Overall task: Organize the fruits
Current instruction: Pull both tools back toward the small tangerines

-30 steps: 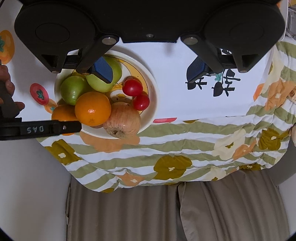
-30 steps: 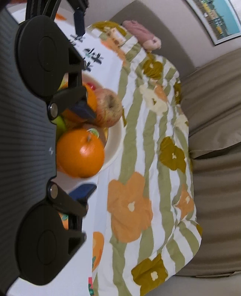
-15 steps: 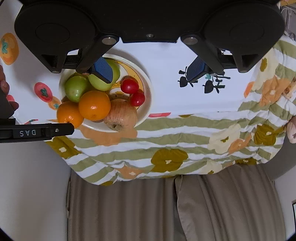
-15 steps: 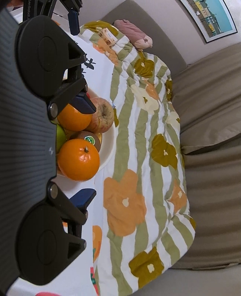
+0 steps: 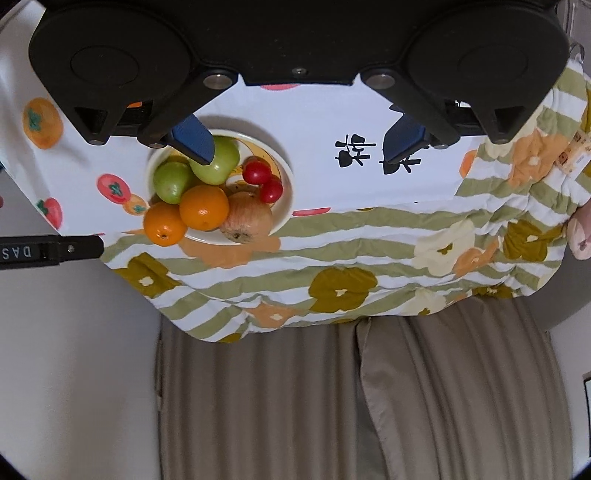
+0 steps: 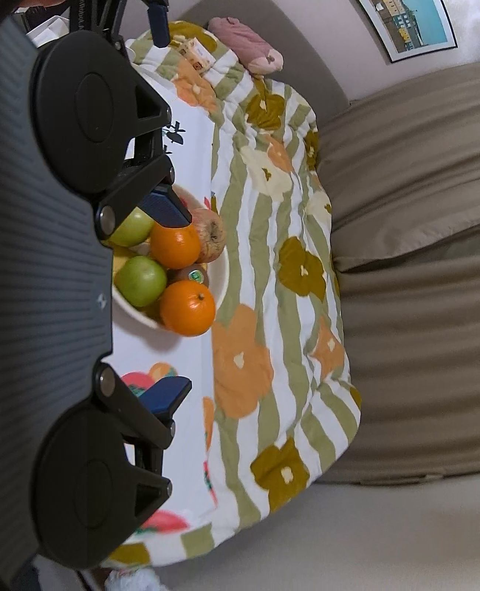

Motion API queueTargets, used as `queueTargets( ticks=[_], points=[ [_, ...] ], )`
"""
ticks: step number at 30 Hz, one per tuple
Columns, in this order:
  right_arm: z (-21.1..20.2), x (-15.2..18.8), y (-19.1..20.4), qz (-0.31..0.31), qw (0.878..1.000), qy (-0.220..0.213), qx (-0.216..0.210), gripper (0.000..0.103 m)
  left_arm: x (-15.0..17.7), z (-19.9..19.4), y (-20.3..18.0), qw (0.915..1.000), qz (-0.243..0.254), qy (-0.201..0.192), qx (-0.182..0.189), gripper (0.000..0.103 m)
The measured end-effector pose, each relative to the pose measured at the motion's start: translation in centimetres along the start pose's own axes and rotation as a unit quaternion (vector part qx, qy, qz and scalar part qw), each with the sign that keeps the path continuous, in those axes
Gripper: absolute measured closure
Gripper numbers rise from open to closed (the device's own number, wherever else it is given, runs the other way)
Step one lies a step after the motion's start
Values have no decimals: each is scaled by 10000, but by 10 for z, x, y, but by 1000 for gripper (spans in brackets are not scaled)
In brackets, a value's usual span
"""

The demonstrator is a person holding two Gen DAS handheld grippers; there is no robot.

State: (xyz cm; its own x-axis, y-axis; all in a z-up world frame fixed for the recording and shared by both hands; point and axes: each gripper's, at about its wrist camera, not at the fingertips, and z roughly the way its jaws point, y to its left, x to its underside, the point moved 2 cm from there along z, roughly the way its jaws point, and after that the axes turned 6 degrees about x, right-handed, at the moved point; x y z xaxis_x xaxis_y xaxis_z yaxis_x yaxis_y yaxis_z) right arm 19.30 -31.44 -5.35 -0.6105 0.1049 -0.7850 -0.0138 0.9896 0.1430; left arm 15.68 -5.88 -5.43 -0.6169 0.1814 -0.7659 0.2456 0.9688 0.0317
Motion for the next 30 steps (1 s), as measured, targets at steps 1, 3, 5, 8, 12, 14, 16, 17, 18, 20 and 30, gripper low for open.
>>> queueTargets(
  ticks=[1, 3, 5, 8, 12, 14, 16, 17, 18, 20, 30],
  points=[
    [-6, 4, 0, 16, 10000, -1, 44, 0, 2, -3, 0, 10000, 32, -7, 50, 3],
    [-17, 15, 1, 49, 9999, -2, 143, 0, 5, -6, 0, 9998, 93, -20, 146, 3],
    [-29, 26, 3, 75, 9996, 9, 263, 0, 8, -10, 0, 9995, 184, -46, 241, 3],
    [-44, 40, 5, 127, 9989, 21, 440, 0, 11, -15, -2, 9988, 303, -94, 372, 3],
    [-61, 58, 5, 262, 9979, 49, 594, 0, 13, -20, -5, 9973, 424, -150, 588, 3],
    [-70, 67, 5, 299, 9973, 49, 670, 0, 14, -21, -9, 9961, 506, -176, 701, 3],
    [-77, 74, 7, 327, 9970, 55, 706, 0, 15, -24, -13, 9944, 577, -237, 857, 3],
    [-80, 77, 7, 338, 9969, 63, 709, 0, 15, -25, -14, 9932, 604, -279, 955, 3],
    [-83, 80, 7, 342, 9969, 71, 708, 0, 15, -26, -15, 9921, 634, -304, 1043, 3],
    [-88, 86, 8, 304, 9967, 83, 742, 0, 15, -26, -18, 9893, 739, -327, 1213, 3],
    [-91, 124, 10, 321, 9946, 225, 962, 0, 12, 5, -39, 9702, 1366, -162, 1993, 9]
  ],
)
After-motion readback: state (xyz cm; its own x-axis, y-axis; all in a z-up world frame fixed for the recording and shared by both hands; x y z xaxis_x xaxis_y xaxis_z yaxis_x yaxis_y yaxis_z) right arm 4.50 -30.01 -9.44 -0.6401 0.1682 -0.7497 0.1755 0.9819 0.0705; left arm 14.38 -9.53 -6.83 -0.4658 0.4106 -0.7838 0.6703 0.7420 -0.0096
